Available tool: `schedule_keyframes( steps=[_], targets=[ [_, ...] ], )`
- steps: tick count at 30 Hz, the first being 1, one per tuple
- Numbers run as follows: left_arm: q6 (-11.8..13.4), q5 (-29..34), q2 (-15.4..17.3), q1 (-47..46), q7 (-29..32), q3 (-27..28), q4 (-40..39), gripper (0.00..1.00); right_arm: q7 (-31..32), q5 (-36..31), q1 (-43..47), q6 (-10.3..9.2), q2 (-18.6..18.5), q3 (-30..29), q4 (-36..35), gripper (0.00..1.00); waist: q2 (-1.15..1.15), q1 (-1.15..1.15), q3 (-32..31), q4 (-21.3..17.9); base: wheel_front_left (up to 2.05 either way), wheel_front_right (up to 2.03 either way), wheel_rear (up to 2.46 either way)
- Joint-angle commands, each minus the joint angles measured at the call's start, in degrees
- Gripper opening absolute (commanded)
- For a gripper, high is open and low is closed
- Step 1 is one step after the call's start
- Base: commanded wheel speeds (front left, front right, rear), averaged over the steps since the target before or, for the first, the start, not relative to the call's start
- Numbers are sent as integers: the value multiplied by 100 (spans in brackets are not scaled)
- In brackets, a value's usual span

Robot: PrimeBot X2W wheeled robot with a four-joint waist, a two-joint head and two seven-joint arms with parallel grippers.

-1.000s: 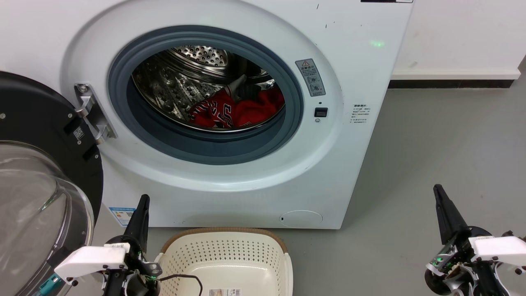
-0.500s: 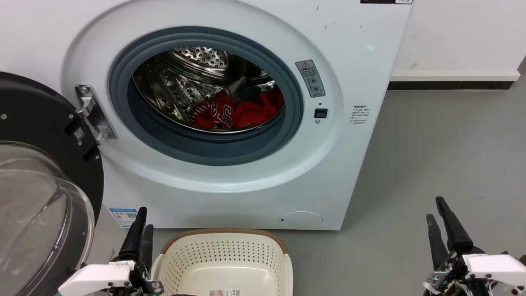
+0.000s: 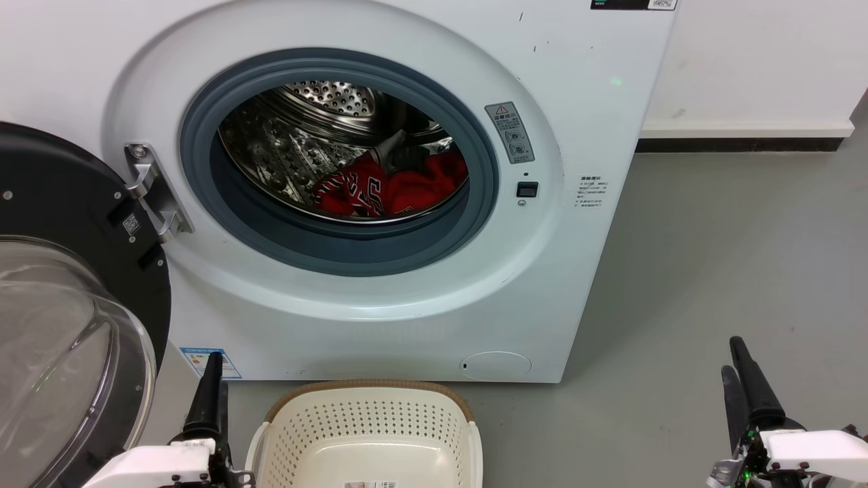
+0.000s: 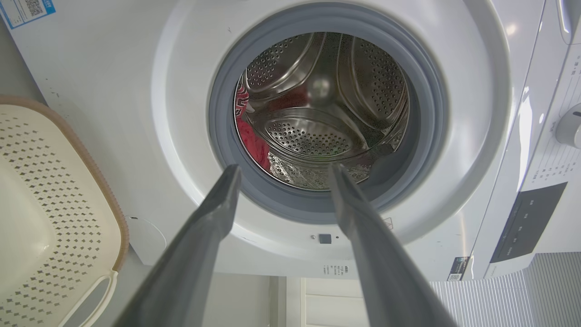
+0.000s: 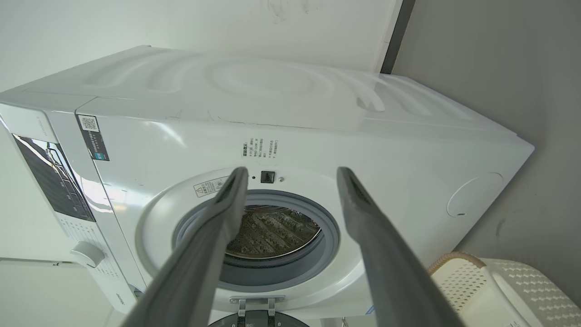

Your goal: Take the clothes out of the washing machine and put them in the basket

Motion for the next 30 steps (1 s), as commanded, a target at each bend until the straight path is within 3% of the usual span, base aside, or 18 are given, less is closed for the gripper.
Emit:
schedule_keyframes(
  steps=[1, 8, 22, 30],
  targets=[
    [-7, 133, 9, -33, -61, 48, -94, 100, -66, -138, -59, 0, -25, 10, -77, 100, 0, 0, -5, -2, 0, 0, 0],
    [34, 647, 11, -1, -221, 239, -141, 100, -228, -1306, -100, 0, -30, -219, -179, 100, 0, 0, -20, -13, 0, 0, 0],
    [638, 2412, 13, 88, -510, 314, -1220, 100, -515, -4216, 4, 0, -38, 58, -1315, 100, 0, 0, -15, -6, 0, 0, 0],
    [593, 3164, 15, 266, -657, 37, -1599, 100, -664, -5249, 126, 0, -42, 310, -1630, 100, 0, 0, -26, 2, 0, 0, 0]
  ],
)
